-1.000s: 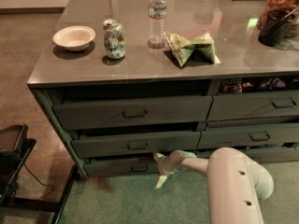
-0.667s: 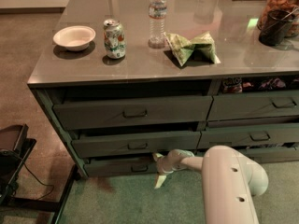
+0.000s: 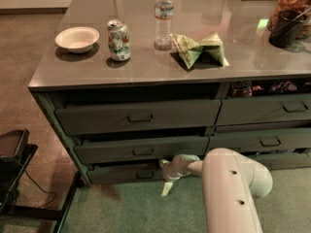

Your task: Open bottom drawer

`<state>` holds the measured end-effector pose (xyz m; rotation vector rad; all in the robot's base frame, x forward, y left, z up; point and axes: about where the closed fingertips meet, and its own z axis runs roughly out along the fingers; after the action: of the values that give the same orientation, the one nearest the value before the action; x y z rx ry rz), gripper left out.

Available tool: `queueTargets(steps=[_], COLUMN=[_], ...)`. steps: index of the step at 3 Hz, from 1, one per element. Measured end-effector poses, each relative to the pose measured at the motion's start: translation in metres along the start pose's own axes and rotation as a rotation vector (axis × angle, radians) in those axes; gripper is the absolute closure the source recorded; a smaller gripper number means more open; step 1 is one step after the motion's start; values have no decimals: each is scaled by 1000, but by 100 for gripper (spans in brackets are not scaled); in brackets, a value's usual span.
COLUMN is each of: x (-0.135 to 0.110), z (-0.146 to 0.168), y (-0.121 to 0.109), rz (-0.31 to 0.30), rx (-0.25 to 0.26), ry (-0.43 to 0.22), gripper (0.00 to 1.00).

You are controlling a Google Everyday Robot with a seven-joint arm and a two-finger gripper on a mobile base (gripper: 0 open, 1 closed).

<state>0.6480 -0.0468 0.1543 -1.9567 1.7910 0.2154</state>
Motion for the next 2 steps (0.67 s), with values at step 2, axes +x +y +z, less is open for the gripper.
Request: queueTargets(steps=[2], x=[0], z=[0], y=[0], rz=[0], rx=[0], ry=[0], gripper=[41])
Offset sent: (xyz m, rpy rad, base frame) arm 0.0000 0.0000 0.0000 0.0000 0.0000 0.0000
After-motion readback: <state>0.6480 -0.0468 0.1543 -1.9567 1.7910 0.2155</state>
